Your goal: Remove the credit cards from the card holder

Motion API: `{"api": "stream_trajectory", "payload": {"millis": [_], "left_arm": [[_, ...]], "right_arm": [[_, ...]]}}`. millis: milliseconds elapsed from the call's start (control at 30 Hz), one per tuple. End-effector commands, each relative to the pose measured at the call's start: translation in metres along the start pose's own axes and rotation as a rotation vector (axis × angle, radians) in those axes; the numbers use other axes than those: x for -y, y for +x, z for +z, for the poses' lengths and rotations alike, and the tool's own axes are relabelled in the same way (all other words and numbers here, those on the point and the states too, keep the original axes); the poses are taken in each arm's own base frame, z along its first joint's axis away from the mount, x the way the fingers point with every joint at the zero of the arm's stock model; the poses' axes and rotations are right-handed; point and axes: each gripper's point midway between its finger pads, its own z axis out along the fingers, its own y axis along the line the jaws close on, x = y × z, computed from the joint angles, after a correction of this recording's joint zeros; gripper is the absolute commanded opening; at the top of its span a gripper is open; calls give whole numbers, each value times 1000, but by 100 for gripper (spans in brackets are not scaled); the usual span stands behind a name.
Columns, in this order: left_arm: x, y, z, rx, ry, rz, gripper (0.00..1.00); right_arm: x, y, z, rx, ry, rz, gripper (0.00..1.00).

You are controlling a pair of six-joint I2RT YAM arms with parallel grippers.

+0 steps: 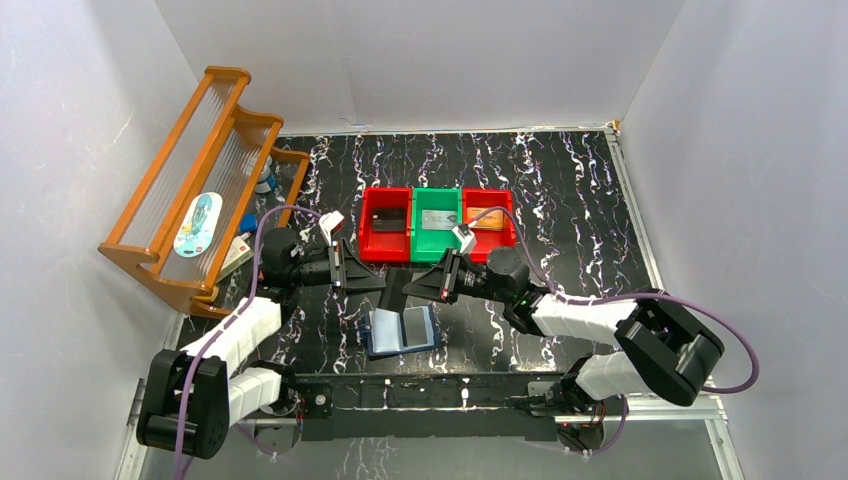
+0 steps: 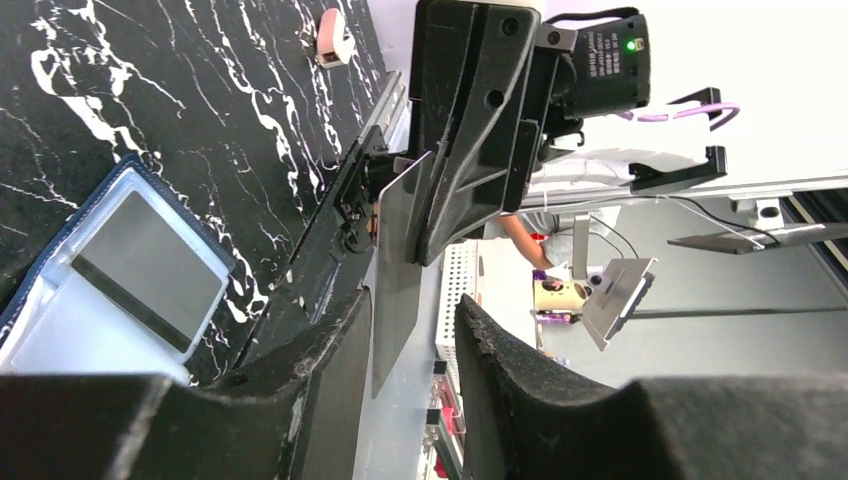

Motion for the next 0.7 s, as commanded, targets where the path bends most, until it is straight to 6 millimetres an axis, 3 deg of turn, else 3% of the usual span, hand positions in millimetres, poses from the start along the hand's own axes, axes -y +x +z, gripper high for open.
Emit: {"api": "stream_trajectory", "payload": {"millis": [0,300,533,667], "left_arm": [[15,5,-3,-43,69,32,34],[20,10,-5,-71,87,37,22],[24,13,-5,-94,101,51,20],[17,10,-3,-75,73,40,2]], "right_arm": [[-22,-3,-1,4,-121,-29,0],[-22,-1,2,-8,-141,-13,0],[-24,-1,4,-21,-156,-15,2],[-24,0,6,-28,-163,-4,2]]}}
